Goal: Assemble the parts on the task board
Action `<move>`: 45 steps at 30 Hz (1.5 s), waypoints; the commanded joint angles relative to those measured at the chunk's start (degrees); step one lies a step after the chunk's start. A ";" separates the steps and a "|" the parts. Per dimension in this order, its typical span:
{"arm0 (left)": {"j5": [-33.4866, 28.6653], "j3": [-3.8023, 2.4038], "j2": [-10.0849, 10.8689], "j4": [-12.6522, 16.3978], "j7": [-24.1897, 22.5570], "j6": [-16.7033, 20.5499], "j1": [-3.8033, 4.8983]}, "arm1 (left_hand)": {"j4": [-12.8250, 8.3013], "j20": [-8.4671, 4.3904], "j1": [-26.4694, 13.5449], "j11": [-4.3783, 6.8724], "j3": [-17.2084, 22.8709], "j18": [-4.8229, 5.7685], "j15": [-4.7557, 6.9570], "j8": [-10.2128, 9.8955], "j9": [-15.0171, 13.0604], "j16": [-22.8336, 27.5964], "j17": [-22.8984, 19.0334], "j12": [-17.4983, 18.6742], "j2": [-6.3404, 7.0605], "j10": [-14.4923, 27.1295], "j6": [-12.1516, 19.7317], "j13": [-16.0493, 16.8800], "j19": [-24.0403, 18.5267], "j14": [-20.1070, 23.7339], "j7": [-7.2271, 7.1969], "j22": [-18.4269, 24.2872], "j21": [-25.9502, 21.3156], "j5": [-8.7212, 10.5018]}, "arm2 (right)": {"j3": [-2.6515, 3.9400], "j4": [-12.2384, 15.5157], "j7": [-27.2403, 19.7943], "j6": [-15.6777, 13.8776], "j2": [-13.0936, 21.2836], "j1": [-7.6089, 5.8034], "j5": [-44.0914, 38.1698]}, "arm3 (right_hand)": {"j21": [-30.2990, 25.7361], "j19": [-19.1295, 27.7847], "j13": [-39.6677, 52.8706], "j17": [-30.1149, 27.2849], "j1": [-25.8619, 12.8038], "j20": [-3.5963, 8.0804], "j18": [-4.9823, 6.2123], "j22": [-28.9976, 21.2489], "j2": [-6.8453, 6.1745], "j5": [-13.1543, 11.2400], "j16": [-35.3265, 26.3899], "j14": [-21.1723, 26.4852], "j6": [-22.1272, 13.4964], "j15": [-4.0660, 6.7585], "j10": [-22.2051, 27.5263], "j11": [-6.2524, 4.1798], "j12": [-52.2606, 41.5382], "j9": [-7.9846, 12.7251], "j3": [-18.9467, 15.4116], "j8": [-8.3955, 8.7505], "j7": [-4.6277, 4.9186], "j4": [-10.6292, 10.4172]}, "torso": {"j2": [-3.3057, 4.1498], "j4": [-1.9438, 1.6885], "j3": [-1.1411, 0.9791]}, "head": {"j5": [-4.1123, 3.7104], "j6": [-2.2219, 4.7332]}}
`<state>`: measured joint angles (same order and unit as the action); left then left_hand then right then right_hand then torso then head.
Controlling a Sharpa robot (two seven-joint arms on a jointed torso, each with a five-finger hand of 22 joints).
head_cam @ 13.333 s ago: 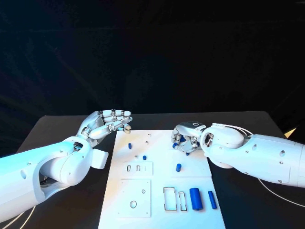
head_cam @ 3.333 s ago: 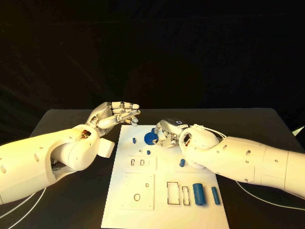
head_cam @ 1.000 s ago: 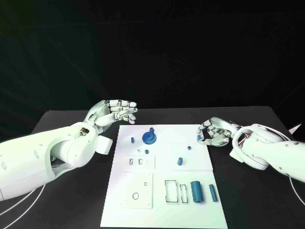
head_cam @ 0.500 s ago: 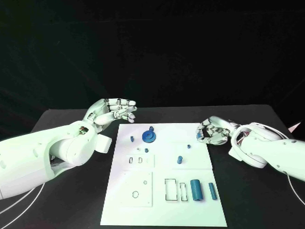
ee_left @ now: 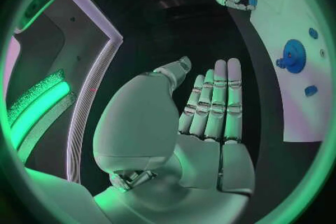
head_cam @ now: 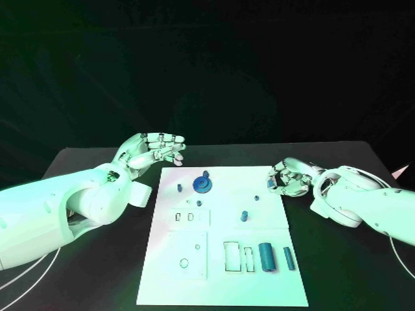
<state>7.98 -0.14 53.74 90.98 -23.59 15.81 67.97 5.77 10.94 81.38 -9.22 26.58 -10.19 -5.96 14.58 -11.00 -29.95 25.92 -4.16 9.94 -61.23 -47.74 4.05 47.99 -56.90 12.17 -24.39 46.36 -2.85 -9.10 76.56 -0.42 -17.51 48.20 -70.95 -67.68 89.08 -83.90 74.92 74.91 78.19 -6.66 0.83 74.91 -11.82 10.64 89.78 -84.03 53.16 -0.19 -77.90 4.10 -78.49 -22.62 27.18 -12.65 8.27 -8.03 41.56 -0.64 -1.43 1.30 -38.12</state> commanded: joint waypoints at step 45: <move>0.08 0.00 -1.35 -2.38 -0.13 -1.07 0.06 | 0.07 0.15 -0.08 -0.27 0.31 -0.19 0.17 -0.39 -0.01 -0.19 0.08 0.17 -0.16 0.21 0.01 0.04 -0.51 0.40 0.95 -0.09 0.29 -0.08 | -0.09 17.72 18.07 -8.42 -11.30 -1.29 -11.14 | 0.92 -6.10 0.76 13.28 -1.49 1.51 -0.83 15.09 3.70 3.03 -0.58 -5.50 1.07 1.20 0.54 -1.21 1.20 -2.48 3.16 -5.43 -0.76 1.76 | -0.80 -0.20 0.41 | 0.77 -0.91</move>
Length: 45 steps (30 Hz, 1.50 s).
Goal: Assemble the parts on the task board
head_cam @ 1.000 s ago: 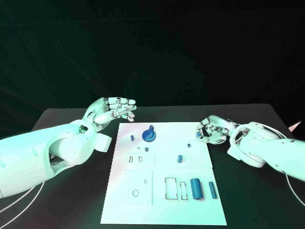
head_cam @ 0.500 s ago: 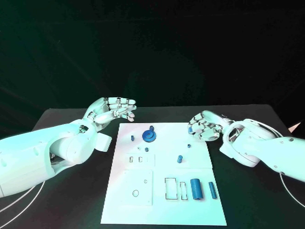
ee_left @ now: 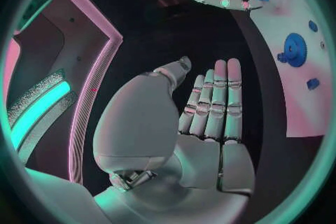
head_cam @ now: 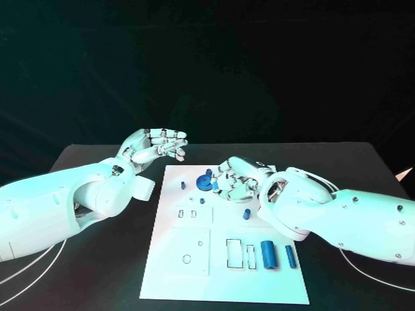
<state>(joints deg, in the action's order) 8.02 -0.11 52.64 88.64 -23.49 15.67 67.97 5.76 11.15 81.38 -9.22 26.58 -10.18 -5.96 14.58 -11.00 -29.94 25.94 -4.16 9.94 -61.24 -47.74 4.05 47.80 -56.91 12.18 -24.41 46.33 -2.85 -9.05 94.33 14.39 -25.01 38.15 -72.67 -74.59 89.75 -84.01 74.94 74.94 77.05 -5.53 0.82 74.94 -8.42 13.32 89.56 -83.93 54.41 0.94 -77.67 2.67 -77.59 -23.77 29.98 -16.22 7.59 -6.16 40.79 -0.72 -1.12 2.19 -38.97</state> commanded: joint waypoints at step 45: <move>0.04 -0.03 -0.20 0.00 -0.06 -1.11 0.08 | 0.08 -0.02 -0.12 -0.26 0.36 -0.22 0.17 -0.37 -0.04 -0.29 0.15 0.13 -0.18 0.16 -0.05 0.05 -0.45 0.41 0.94 -0.16 0.53 -0.08 | -1.71 -6.73 6.55 0.71 -9.54 6.67 -10.77 | 0.25 -5.99 1.02 13.11 -3.37 0.20 -0.82 15.06 -1.90 -1.95 -0.44 -5.58 -0.86 -0.05 -0.15 0.34 0.10 -1.35 -0.73 -2.61 -0.01 -0.65 | 0.06 0.00 -0.10 | 0.81 -1.74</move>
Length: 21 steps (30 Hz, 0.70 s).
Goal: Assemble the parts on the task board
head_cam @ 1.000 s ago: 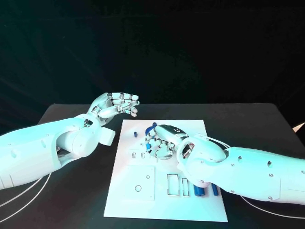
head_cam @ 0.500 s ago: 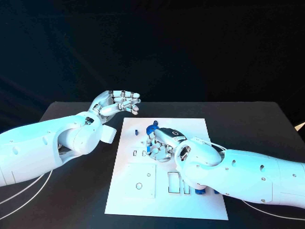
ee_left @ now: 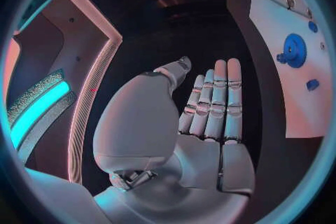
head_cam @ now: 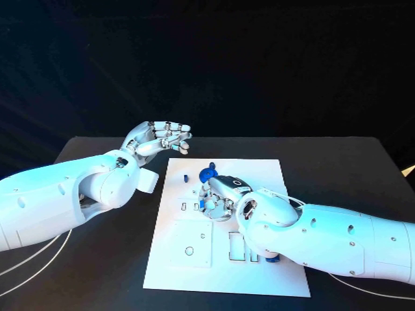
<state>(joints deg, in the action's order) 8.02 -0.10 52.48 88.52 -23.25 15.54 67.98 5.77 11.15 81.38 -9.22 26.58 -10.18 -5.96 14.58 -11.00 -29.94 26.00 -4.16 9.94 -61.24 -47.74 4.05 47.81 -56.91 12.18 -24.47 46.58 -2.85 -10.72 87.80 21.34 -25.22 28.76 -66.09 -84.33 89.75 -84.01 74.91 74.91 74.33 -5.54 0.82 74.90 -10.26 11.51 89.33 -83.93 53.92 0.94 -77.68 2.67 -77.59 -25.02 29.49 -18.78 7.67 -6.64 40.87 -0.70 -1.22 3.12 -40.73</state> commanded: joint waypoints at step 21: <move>0.04 -0.04 0.01 0.04 -0.14 -1.10 0.07 | 0.08 -0.03 -0.12 -0.26 0.36 -0.22 0.17 -0.36 -0.04 -0.29 0.09 0.13 -0.18 0.16 -0.05 0.05 -0.45 0.41 0.94 -0.10 0.28 -0.08 | -0.22 -0.66 -1.13 1.74 -0.35 0.18 -1.64 | 0.25 -5.99 0.80 13.06 -1.21 0.13 -0.82 15.10 -1.26 -0.55 -0.26 -5.56 -1.41 -0.20 0.19 0.58 0.40 0.26 -0.61 0.33 0.25 -0.20 | -0.07 0.00 0.05 | -0.02 -0.22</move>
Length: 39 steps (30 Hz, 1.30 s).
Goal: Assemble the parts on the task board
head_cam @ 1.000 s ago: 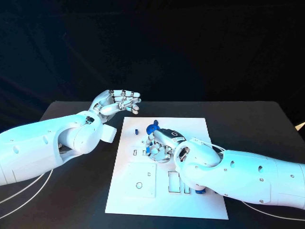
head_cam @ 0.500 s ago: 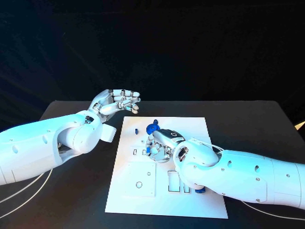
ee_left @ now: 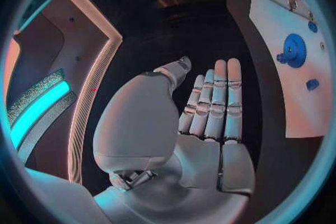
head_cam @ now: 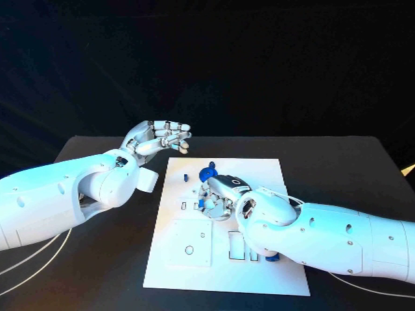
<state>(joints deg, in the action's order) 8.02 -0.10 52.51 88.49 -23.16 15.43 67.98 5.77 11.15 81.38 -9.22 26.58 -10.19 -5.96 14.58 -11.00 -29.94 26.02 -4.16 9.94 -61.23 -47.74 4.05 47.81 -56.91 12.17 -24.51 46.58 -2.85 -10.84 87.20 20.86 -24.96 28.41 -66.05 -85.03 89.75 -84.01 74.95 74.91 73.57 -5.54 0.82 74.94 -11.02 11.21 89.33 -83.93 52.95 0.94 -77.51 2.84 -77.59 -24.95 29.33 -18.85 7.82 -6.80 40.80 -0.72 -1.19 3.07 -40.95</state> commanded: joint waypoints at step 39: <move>4.48 0.11 -0.14 -1.15 5.12 -2.21 0.05 | 2.07 0.25 -2.83 -0.19 -1.17 -0.32 0.18 -0.82 0.01 -1.66 0.98 -0.34 0.16 -0.05 0.85 0.34 -0.71 -0.39 0.91 -0.10 0.88 -0.07 | 0.27 5.01 -6.65 -6.72 3.88 -0.85 -0.08 | -3.16 -3.95 -5.54 11.11 7.65 -2.30 0.06 13.21 0.11 -5.03 -1.37 -5.00 -10.06 -2.84 6.80 3.48 5.57 5.42 -26.41 4.75 3.36 -10.02 | -0.25 0.12 0.00 | 0.01 0.26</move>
<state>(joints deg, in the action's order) 9.45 0.02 52.47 87.34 -20.96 14.92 67.98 8.00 11.25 78.42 -9.32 24.99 -10.19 -5.71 13.91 -11.00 -32.25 27.36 -4.73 10.10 -61.43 -46.97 4.52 47.36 -57.63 12.07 -24.68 47.54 -2.85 -10.69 91.61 17.99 -28.53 32.02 -66.64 -85.32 86.85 -84.01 69.49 74.93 80.67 -7.41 0.82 74.91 -10.75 5.92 88.32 -84.02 43.04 -1.64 -70.82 6.24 -71.96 -19.58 2.85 -14.18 11.19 -17.00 40.67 -0.68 -1.20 3.12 -40.65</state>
